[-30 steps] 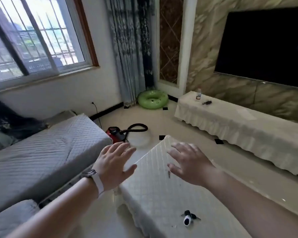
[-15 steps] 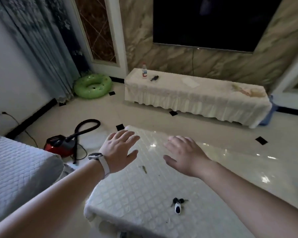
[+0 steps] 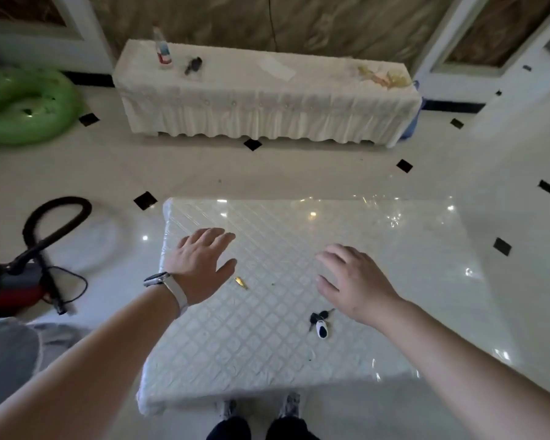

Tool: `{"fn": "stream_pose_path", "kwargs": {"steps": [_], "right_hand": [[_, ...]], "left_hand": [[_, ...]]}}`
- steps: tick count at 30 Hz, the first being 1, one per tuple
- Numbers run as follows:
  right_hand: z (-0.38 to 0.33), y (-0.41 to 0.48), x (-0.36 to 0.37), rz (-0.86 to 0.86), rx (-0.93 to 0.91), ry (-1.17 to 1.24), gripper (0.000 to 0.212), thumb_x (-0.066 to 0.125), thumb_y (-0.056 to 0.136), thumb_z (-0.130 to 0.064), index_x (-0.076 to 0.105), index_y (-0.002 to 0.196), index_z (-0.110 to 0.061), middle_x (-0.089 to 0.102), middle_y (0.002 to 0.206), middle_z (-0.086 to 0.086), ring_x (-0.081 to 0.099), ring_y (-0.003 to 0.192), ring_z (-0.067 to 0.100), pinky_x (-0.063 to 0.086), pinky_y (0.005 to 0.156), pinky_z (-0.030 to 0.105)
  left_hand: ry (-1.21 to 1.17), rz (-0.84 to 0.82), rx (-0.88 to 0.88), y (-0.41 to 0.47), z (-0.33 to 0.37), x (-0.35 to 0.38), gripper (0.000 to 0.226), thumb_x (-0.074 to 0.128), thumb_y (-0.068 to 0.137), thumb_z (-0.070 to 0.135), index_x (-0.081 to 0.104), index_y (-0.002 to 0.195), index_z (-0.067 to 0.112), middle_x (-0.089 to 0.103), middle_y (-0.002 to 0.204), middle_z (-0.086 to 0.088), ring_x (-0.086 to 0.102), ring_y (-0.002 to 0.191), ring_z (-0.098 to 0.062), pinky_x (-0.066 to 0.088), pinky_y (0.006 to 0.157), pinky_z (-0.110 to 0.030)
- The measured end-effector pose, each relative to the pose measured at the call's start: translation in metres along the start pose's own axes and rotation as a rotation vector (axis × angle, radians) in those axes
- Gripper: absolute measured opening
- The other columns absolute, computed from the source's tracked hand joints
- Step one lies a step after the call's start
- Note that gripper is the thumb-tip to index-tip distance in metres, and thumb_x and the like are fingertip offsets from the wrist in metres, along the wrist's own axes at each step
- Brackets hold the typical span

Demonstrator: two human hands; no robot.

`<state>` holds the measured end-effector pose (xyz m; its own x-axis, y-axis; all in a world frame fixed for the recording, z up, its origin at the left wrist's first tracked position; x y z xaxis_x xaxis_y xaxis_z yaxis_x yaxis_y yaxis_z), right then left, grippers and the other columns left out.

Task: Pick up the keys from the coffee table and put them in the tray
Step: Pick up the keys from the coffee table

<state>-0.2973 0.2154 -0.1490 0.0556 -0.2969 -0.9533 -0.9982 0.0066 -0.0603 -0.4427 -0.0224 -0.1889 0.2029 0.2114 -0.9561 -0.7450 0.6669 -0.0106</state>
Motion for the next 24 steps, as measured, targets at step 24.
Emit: {"fn": "stream_pose_path", "kwargs": {"steps": [24], "right_hand": [[0.211, -0.049, 0.396, -0.386, 0.452, 0.115, 0.054, 0.059, 0.079, -0.041, 0.047, 0.126, -0.017, 0.048, 0.129, 0.009, 0.043, 0.117, 0.033, 0.043, 0.087, 0.047]], "left_hand": [[0.022, -0.420, -0.191, 0.050, -0.098, 0.409, 0.046, 0.056, 0.083, 0.032, 0.052, 0.127, 0.022, 0.045, 0.141, -0.009, 0.038, 0.128, -0.034, 0.036, 0.100, -0.050]]}}
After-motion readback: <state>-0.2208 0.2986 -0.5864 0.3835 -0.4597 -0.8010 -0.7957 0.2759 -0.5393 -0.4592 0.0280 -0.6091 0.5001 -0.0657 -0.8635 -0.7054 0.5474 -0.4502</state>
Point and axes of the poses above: each hand's wrist, its own y-axis towards the middle knuckle, its own x-axis out of the palm, z = x × y, the point moved 4 cm from there along y, towards the middle knuckle
